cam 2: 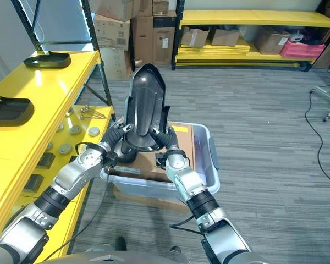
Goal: Move parts from the plastic box to the shelf.
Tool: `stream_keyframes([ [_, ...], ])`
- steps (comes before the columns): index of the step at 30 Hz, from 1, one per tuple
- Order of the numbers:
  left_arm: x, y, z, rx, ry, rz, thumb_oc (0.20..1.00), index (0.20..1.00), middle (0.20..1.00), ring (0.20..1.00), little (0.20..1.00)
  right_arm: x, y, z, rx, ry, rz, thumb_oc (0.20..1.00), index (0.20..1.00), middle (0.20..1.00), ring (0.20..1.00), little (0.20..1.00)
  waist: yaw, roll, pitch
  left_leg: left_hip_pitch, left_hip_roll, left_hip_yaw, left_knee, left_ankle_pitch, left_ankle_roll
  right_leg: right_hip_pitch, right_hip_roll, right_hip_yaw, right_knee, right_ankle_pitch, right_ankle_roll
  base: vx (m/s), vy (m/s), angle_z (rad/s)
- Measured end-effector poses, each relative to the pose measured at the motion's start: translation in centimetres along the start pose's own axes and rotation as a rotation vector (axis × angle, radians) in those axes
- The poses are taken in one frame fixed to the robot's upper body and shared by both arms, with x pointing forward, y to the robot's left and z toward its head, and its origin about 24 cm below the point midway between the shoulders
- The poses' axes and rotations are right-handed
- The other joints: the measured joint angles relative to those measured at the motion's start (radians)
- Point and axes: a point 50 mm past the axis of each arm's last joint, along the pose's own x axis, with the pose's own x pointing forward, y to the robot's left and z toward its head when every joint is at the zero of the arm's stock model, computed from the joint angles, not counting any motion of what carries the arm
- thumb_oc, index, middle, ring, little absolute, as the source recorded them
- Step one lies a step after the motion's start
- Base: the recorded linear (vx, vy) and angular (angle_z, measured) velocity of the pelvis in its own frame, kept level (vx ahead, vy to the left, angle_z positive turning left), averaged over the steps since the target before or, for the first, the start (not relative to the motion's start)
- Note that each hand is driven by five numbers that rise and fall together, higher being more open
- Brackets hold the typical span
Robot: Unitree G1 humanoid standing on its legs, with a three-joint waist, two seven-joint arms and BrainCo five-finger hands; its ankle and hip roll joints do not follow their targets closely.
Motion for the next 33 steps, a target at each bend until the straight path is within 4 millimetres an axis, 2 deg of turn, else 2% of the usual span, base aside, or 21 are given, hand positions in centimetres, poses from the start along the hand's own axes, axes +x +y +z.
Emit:
stream_keyframes([
  [12,-0.1,1.2,1.2,-0.074,-0.095,0.084,0.2,0.2,0.2,0.2,0.2,0.5,-0.3,2.4,0.048,-0.073,-0.04,1.0,1.0,1.0,1.0,1.0,0.007,0.002,0.0,0.001,0.0,0.0,0.0,0.0,0.0,0.001,0.0,0.0,-0.001,0.0,0.0,0.0,0.0,0.0],
  [16,-0.4,2.3,1.2,-0.102,-0.125,0.133,0.2,0.2,0.2,0.2,0.2,0.5,-0.8,2.5,0.049,-0.079,-0.057,1.0,1.0,1.0,1.0,1.0,0.006,0.002,0.0,0.001,0.0,0.0,0.0,0.0,0.0,0.0,0.0,0.001,-0.002,0.0,0.0,0.0,0.0,0.0],
  [18,-1.0,3.2,0.6,-0.128,-0.145,0.176,0.2,0.2,0.2,0.2,0.2,0.3,-1.5,1.9,0.014,-0.085,-0.087,1.0,1.0,1.0,1.0,1.0,0.005,0.002,0.0,0.001,0.0,0.0,0.0,-0.001,0.0,-0.001,0.0,0.003,-0.002,-0.001,0.001,-0.02,0.016,0.0],
  [20,-1.9,4.8,0.1,-0.148,-0.17,0.244,0.2,0.2,0.2,0.2,0.2,-0.3,-3.5,0.6,-0.087,-0.07,-0.156,1.0,1.0,1.0,1.0,1.0,0.008,0.002,0.001,-0.001,0.0,0.001,0.0,-0.003,0.0,-0.003,0.0,0.004,-0.002,-0.001,0.002,-0.05,0.038,-0.01],
  [22,-3.2,6.9,0.2,-0.179,-0.234,0.336,0.2,0.2,0.2,0.2,0.2,-1.4,-6.6,-1.6,-0.237,-0.026,-0.233,1.0,1.0,1.0,1.0,1.0,0.016,0.002,0.001,-0.008,-0.001,0.001,-0.001,-0.004,0.0,-0.01,-0.001,0.004,-0.002,-0.002,0.002,-0.05,0.037,0.0],
  [23,-5.3,9.4,0.4,-0.172,-0.302,0.445,0.2,0.2,0.2,0.2,0.2,-3.2,-9.8,-4.5,-0.345,0.082,-0.307,1.0,1.0,1.0,1.0,1.0,0.017,0.001,0.002,-0.011,-0.002,0.0,-0.004,-0.004,0.0,-0.011,0.0,0.004,-0.007,-0.002,0.003,-0.05,0.026,-0.01],
  [25,-7.4,11.8,0.5,-0.156,-0.357,0.564,0.2,0.2,0.2,0.2,0.2,-5.4,-12.0,-7.4,-0.418,0.201,-0.355,1.0,1.0,1.0,1.0,1.0,0.018,0.001,0.002,-0.011,-0.002,0.0,-0.006,-0.007,0.0,-0.01,0.001,0.004,-0.01,-0.003,0.004,-0.05,0.016,-0.02],
  [27,-8.8,13.6,0.8,-0.144,-0.392,0.646,0.2,0.2,0.2,0.2,0.2,-7.0,-13.1,-9.5,-0.464,0.293,-0.358,1.0,1.0,1.0,1.0,1.0,0.018,0.001,0.002,-0.022,-0.001,-0.001,-0.007,-0.009,0.0,-0.011,0.004,0.003,-0.014,-0.003,0.005,-0.11,-0.019,0.04],
  [28,-10.6,15.1,0.9,-0.12,-0.42,0.71,0.2,0.2,0.2,0.2,0.2,-8.7,-13.9,-11.5,-0.515,0.379,-0.332,1.0,1.0,1.0,1.0,1.0,0.023,0.002,0.003,-0.033,-0.001,-0.014,-0.007,-0.009,0.0,-0.014,0.005,-0.004,-0.013,-0.005,0.007,-0.12,-0.041,0.18],
  [31,-11.8,15.8,1.1,-0.102,-0.445,0.744,0.2,0.2,0.2,0.2,0.2,-11.0,-14.3,-14.0,-0.552,0.501,-0.272,1.0,1.0,1.0,1.0,1.0,0.032,0.002,0.004,-0.056,-0.006,-0.056,-0.007,-0.008,-0.004,-0.015,0.007,-0.004,-0.008,-0.019,0.016,-0.07,-0.043,0.42],
  [33,-12.2,16.0,0.8,-0.101,-0.444,0.751,0.2,0.2,0.2,0.2,0.2,-12.5,-14.3,-15.5,-0.569,0.567,-0.224,1.0,1.0,1.0,1.0,1.0,0.031,0.008,0.007,-0.074,-0.013,-0.107,-0.007,0.016,0.003,-0.011,0.016,0.008,0.011,-0.032,0.017,-0.07,-0.077,0.88],
])
